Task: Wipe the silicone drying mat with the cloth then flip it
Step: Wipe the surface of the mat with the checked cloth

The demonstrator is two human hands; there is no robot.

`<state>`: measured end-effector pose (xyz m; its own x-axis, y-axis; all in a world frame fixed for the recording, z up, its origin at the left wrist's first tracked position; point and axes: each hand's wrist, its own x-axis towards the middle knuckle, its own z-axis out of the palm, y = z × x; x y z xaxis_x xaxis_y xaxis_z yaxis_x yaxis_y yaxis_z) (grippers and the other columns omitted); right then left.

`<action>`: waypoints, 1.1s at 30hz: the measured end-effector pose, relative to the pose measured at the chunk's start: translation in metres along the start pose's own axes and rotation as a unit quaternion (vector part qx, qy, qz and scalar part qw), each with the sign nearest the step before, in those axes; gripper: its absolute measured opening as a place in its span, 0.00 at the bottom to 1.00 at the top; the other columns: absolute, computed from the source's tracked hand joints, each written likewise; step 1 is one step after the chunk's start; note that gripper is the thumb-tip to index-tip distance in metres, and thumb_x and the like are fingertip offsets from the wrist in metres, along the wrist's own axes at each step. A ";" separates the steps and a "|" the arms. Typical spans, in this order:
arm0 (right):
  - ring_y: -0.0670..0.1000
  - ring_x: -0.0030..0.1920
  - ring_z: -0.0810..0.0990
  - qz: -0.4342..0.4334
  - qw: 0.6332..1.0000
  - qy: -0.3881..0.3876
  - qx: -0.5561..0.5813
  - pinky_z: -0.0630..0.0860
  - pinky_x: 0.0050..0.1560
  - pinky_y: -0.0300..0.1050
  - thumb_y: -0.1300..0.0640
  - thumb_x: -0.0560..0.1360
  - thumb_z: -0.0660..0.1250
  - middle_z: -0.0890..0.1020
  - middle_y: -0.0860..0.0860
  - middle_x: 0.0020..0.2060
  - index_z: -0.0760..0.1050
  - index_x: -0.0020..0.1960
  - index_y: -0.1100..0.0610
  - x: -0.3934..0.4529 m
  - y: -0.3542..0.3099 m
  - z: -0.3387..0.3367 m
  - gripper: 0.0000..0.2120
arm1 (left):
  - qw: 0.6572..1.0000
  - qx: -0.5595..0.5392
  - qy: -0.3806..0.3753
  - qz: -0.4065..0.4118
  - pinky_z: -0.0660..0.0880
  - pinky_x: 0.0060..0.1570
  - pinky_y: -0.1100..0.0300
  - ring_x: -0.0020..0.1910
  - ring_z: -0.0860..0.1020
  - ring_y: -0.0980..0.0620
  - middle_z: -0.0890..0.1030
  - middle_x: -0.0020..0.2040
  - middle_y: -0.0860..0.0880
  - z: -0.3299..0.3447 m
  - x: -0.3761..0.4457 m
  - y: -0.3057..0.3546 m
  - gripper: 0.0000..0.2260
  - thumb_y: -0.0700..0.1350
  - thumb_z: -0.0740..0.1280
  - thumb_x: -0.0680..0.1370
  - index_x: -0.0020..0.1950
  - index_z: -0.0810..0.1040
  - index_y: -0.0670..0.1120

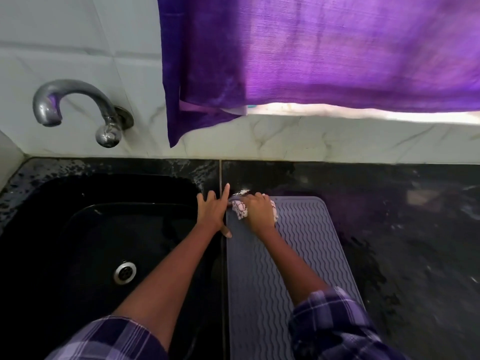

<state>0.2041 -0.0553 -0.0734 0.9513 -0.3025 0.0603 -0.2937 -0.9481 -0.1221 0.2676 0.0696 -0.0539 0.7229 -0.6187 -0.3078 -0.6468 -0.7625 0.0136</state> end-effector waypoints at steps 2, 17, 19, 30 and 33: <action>0.54 0.55 0.78 -0.018 1.000 -0.005 0.013 0.68 0.59 0.47 0.57 0.75 0.64 0.84 0.52 0.51 0.80 0.54 0.53 -0.015 0.006 -0.004 0.10 | 1.000 0.012 0.000 -0.004 0.59 0.68 0.46 0.71 0.62 0.44 0.70 0.71 0.43 -0.002 0.000 0.002 0.63 0.62 0.77 0.61 0.79 0.37 0.45; 0.56 0.56 0.79 -0.020 0.997 -0.068 0.012 0.72 0.57 0.49 0.50 0.73 0.68 0.83 0.54 0.54 0.79 0.57 0.54 -0.014 -0.005 -0.018 0.14 | 0.998 -0.042 -0.055 0.001 0.58 0.69 0.44 0.73 0.61 0.44 0.69 0.73 0.49 -0.010 0.004 -0.010 0.48 0.50 0.73 0.73 0.80 0.41 0.46; 0.55 0.54 0.81 -0.038 0.990 -0.128 0.048 0.73 0.56 0.47 0.48 0.72 0.70 0.84 0.54 0.51 0.81 0.54 0.55 -0.039 -0.001 -0.024 0.14 | 0.999 -0.031 -0.042 0.002 0.58 0.69 0.43 0.72 0.62 0.44 0.70 0.72 0.51 -0.011 0.008 -0.008 0.41 0.43 0.67 0.77 0.80 0.42 0.45; 0.59 0.57 0.79 0.009 0.990 -0.137 -0.036 0.74 0.58 0.53 0.55 0.77 0.63 0.82 0.57 0.55 0.76 0.60 0.56 -0.006 -0.036 -0.044 0.13 | 0.996 -0.060 -0.058 -0.010 0.51 0.72 0.41 0.76 0.55 0.40 0.65 0.75 0.40 -0.014 0.009 -0.012 0.36 0.35 0.60 0.79 0.80 0.41 0.47; 0.57 0.56 0.80 0.009 0.981 -0.192 -0.012 0.77 0.57 0.50 0.55 0.76 0.65 0.82 0.57 0.54 0.78 0.57 0.59 -0.020 -0.027 -0.042 0.12 | 0.998 -0.048 -0.047 0.015 0.52 0.72 0.41 0.76 0.56 0.42 0.67 0.75 0.50 -0.009 0.007 -0.012 0.39 0.34 0.61 0.78 0.80 0.40 0.47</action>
<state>0.1891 -0.0275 -0.0299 0.9100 -0.2641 -0.3197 -0.3082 -0.9465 -0.0954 0.2826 0.0725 -0.0474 0.6752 -0.6238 -0.3937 -0.6376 -0.7619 0.1137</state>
